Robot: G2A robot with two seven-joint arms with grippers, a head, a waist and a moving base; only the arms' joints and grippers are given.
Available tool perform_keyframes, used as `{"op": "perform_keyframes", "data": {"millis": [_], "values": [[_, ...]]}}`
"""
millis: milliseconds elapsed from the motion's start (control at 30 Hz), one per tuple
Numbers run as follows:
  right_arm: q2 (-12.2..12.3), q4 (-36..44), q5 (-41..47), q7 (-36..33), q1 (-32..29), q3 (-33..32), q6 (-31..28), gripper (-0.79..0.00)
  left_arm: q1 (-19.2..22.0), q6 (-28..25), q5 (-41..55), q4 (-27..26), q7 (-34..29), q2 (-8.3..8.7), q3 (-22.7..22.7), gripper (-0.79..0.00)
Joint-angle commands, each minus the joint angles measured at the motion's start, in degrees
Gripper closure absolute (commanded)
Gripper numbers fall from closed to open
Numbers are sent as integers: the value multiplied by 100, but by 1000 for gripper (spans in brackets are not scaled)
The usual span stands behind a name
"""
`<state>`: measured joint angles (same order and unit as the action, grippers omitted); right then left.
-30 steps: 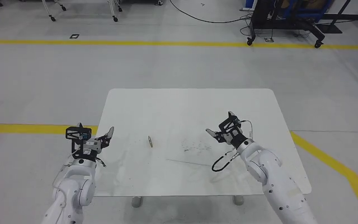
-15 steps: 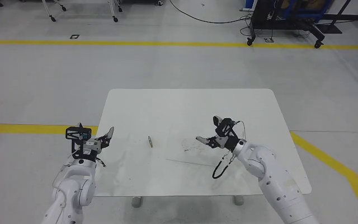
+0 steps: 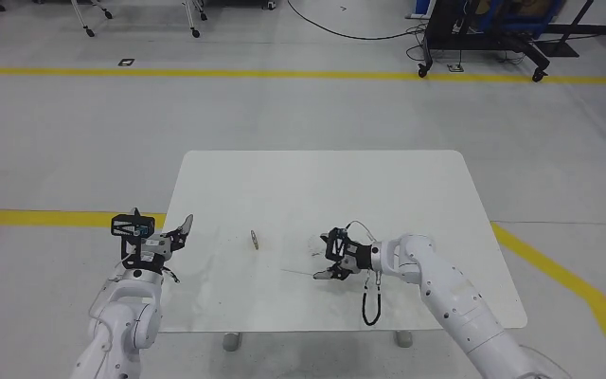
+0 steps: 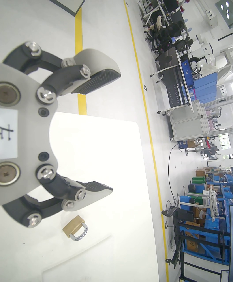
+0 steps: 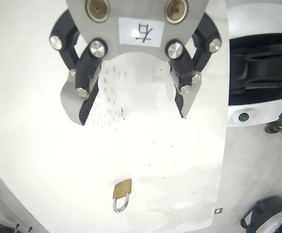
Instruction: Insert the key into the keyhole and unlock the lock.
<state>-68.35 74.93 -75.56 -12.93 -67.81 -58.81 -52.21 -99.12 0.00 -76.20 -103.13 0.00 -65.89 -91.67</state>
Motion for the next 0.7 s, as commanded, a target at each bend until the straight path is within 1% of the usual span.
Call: {"op": "perform_keyframes", "data": {"millis": [0,167,233,267,300,333,500,667], "values": [[-27,-54,-2,-164,54,98,196,-382,0,0,0,0,0,0,0,-785],[-91,-182,70,-298,192,309,450,-351,0,0,0,0,0,0,0,-785],[-106,-225,75,-306,234,366,509,-277,0,0,0,0,0,0,0,-785],[-111,-240,74,-299,253,382,541,-172,0,0,0,0,0,0,0,-785],[-115,-250,62,-289,262,396,582,-43,0,0,0,0,0,0,0,-785],[-116,-268,44,-293,268,403,631,0,0,0,0,0,0,0,0,-785],[-89,-236,-44,-178,243,362,711,0,0,0,0,0,0,0,0,-785],[26,-40,-332,239,48,108,661,0,0,0,0,0,0,0,0,-785]]}}
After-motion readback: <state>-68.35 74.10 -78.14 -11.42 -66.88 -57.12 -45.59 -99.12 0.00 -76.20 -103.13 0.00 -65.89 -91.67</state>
